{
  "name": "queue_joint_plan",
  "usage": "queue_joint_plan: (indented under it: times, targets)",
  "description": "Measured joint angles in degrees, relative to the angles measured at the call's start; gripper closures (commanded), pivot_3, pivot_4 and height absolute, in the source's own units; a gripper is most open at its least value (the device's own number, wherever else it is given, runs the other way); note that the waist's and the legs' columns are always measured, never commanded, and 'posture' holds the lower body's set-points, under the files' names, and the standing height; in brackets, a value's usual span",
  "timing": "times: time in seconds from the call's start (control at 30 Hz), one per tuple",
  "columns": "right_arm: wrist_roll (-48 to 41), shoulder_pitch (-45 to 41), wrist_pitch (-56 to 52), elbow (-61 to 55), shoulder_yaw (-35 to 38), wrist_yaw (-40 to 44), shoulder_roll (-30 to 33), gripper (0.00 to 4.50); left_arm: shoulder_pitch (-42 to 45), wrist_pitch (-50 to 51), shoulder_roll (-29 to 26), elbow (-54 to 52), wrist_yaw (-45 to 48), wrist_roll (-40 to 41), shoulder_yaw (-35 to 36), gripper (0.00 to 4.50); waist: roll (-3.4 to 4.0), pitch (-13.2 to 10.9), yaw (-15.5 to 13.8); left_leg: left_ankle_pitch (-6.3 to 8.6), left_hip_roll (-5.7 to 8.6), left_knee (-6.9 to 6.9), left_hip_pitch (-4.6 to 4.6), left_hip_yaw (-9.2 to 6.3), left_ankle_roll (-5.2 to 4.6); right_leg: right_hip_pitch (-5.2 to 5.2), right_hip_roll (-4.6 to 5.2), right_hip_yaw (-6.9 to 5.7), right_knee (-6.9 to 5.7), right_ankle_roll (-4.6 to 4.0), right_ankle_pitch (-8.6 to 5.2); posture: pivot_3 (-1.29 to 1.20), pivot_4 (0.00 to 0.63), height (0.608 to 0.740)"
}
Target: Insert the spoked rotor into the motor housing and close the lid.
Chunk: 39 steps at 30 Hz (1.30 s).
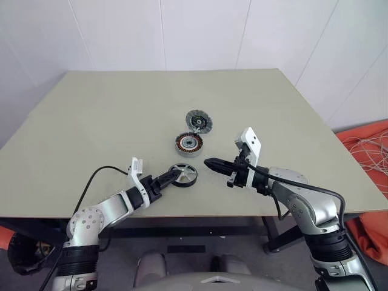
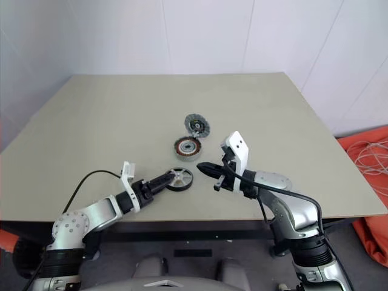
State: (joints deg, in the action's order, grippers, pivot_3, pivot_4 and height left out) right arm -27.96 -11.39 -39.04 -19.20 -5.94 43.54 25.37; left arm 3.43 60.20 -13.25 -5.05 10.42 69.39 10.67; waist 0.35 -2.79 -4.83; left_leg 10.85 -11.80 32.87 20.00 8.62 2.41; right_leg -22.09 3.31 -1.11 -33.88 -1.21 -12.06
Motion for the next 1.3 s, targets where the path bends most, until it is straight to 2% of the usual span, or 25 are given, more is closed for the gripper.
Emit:
queue_joint_plan:
  times: [0.23,0.57,0.87,1.3]
  targets:
    - [0.0,0.0,0.0,0.0,-0.3,-0.1,0.0,4.50,-0.3,0.9,2.1,0.2,-2.0,0.7,1.2,4.08,0.00,0.0,-0.1,0.00,0.00,-0.02,0.01,-0.01,0.00,0.00,0.00,-0.03,0.01,0.00,0.00,0.00,0.000,0.740]
    - [0.0,-0.4,-0.2,0.0,-0.5,-1.0,0.0,4.50,-0.6,0.6,6.2,0.4,-5.9,4.9,5.7,4.08,-0.01,0.0,-0.1,0.00,0.00,-0.01,0.06,-0.02,0.00,-0.02,0.00,-0.04,0.03,0.00,0.00,0.00,0.000,0.740]
    - [0.0,-1.3,-0.7,0.0,-1.1,-1.2,-0.1,4.50,4.0,-7.0,11.7,0.4,-9.0,8.8,10.2,4.08,-0.05,0.0,-0.7,0.00,0.00,0.01,0.06,-0.03,-0.01,0.01,0.02,-0.08,0.06,0.02,0.00,0.00,0.000,0.740]
    - [0.0,-1.5,-0.6,0.1,-1.5,-1.3,-0.6,4.50,12.9,-15.2,17.4,9.3,-12.6,-0.2,7.4,4.08,-0.08,0.0,-0.7,0.00,0.00,0.00,0.12,-0.05,0.00,-0.01,0.02,-0.11,0.09,0.04,0.02,0.00,0.000,0.740]
